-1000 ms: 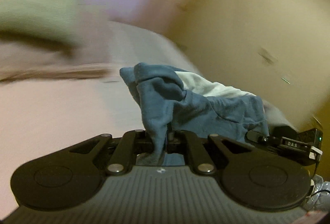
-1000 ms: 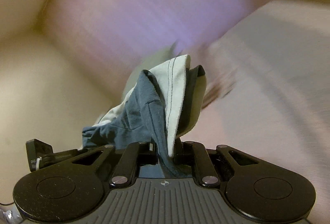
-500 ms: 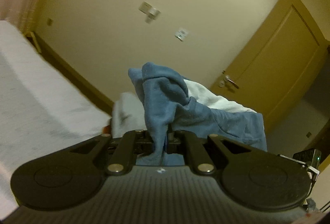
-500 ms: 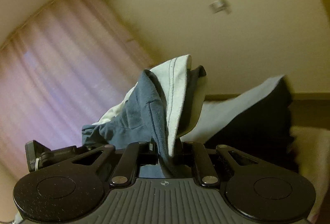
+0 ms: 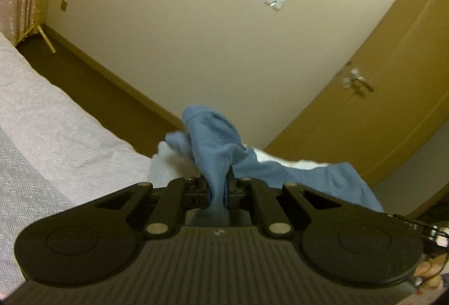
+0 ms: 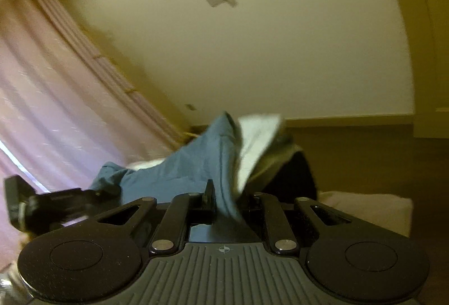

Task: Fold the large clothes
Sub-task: 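Carry the folded shirt with both grippers to the clothes stack, then lower the shirt onto the stack and open both grippers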

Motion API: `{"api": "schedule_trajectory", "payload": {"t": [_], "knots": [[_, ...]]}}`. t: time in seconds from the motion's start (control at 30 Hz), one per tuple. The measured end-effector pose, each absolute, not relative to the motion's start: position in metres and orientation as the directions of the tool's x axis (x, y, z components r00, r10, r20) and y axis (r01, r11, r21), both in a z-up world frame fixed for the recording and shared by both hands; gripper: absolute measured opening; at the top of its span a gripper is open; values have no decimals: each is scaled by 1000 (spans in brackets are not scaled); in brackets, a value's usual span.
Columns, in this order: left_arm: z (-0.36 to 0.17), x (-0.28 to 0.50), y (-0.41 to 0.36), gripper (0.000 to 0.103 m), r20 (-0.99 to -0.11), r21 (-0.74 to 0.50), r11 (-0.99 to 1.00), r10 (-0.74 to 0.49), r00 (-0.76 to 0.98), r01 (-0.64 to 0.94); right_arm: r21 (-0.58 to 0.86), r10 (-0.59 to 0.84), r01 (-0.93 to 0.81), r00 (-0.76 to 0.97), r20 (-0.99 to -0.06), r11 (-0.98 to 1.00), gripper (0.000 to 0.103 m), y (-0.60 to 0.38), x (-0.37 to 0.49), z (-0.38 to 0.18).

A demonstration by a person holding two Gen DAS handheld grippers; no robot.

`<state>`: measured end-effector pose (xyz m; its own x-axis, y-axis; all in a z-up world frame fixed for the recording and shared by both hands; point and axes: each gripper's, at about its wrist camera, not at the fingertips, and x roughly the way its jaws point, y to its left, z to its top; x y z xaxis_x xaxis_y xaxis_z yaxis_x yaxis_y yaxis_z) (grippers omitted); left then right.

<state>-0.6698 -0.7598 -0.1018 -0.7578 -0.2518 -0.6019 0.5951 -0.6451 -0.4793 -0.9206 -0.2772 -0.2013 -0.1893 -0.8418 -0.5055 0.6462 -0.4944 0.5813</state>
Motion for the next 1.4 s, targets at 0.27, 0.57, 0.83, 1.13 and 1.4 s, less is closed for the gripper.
{"api": "schedule_trajectory", "payload": {"t": [0.27, 0.57, 0.83, 1.13, 1.4], "knots": [[-120, -699, -767, 10, -614, -415, -681, -279, -738, 603, 457, -770, 668, -286, -571, -587, 9, -289, -909, -220], [-129, -704, -755, 35, -639, -265, -714, -373, -673, 648, 158, -615, 687, -494, -615, -710, 50, -294, -878, -206], [-71, -660, -701, 35, -567, -205, -666, -516, -642, 717, 81, -665, 731, -562, -492, -678, 54, -274, -810, -171], [-98, -680, -600, 37, -642, -93, -723, -482, -597, 684, 51, -645, 825, -398, -653, -562, 54, -311, -767, -238], [-105, -681, -593, 35, -659, -66, -685, -516, -547, 726, 58, -647, 834, -381, -660, -549, 54, -309, -758, -247]]}}
